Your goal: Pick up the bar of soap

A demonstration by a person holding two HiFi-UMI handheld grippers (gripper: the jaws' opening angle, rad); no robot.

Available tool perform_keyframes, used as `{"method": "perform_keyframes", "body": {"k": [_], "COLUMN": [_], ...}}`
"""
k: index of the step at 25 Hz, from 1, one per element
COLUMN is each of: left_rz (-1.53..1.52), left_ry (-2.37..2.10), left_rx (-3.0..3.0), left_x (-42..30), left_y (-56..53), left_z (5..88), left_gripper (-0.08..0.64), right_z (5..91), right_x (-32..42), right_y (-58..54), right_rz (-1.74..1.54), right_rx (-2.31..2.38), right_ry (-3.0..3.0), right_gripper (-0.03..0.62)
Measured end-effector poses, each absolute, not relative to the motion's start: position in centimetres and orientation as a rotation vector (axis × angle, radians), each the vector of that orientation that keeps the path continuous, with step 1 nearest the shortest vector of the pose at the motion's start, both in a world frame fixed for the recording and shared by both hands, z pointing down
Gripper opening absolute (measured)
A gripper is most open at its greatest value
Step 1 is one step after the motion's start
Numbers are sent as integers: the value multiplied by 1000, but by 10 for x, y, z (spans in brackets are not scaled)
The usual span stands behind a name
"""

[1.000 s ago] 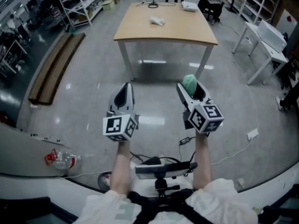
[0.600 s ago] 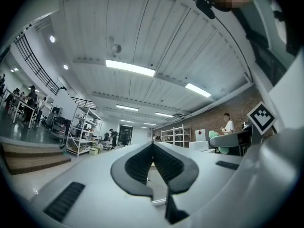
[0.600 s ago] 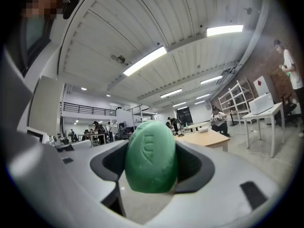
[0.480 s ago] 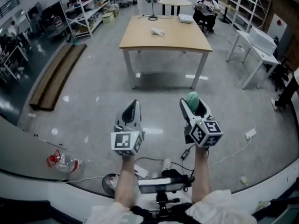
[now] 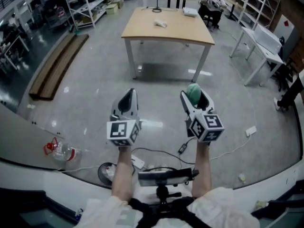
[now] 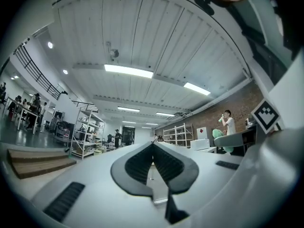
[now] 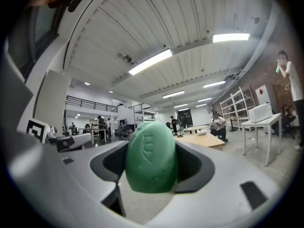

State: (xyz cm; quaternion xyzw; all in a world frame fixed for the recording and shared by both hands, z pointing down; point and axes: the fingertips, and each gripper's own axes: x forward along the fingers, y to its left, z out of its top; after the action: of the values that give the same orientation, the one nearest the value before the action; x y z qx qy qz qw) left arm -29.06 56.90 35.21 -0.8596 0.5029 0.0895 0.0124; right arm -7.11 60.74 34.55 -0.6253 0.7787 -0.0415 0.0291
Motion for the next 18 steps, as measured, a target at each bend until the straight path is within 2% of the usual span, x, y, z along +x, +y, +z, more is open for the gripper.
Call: {"method": "perform_keyframes", "body": {"k": [7,18], "left_rz": [280,201], "left_ry": [1544,1541], "left_rx": [-2688,-2697], "left_x": [-255,-248], "left_y": [564,575], "left_z": [345,344], "left_gripper": [12,12], "right_z": [353,347], "right_x": [-69,-68], "right_y": [606,614], "right_rz": [-144,-141], "right_rx": [-1897,-1878], "right_ry": [2506,2503], "right_gripper": [298,298]}}
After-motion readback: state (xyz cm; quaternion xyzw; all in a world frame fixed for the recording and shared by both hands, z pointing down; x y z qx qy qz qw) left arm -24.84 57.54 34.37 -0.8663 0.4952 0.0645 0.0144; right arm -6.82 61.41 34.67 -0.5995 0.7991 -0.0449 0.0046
